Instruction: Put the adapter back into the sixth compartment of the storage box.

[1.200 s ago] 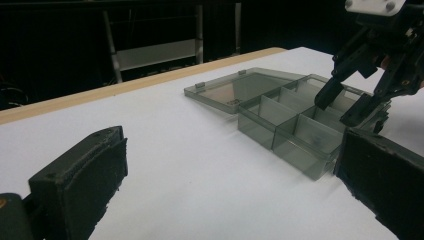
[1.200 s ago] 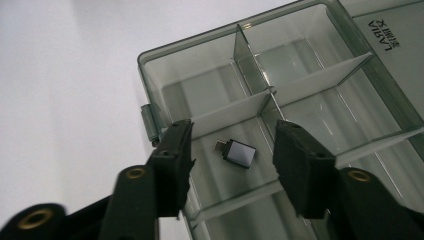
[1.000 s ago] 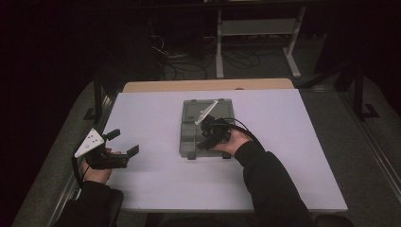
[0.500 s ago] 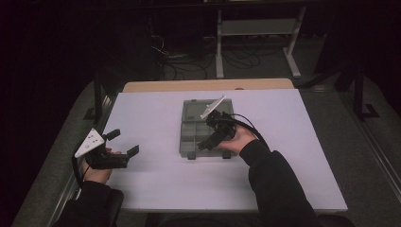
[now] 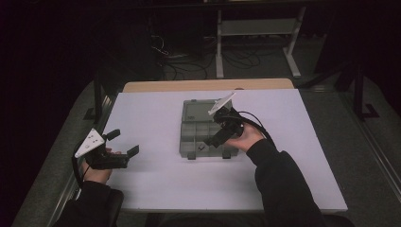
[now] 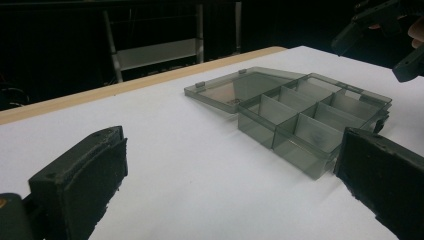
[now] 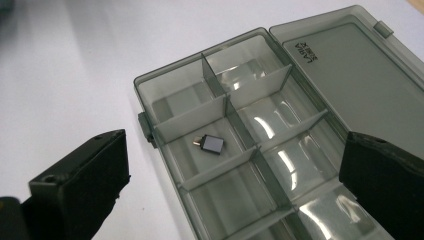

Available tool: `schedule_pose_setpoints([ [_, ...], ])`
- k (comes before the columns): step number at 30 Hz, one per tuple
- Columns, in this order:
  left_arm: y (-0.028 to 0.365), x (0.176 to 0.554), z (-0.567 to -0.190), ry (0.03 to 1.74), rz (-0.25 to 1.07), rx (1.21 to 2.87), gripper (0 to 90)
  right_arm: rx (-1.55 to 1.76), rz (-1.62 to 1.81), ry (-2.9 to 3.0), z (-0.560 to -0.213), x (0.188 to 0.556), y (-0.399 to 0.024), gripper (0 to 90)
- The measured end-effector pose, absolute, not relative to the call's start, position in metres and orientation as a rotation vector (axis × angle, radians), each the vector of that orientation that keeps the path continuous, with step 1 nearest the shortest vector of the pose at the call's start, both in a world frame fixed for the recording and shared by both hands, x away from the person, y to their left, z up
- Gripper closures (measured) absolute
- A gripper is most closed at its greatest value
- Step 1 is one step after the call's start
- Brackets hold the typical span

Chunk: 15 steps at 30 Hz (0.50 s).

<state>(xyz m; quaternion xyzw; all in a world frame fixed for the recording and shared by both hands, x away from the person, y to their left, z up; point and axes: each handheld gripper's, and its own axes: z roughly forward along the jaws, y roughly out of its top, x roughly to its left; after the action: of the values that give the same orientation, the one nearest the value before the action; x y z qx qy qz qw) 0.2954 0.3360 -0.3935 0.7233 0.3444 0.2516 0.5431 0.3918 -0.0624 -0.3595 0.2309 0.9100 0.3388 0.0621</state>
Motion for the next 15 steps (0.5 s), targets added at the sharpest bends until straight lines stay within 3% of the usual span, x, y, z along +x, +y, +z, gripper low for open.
schedule_pose_setpoints([
  [15, 0.336, 0.296, -0.394, 0.820, 0.598, 1.714, 0.0, 0.739, 1.050, 2.717, -0.357, 0.384, -0.083, 0.0],
])
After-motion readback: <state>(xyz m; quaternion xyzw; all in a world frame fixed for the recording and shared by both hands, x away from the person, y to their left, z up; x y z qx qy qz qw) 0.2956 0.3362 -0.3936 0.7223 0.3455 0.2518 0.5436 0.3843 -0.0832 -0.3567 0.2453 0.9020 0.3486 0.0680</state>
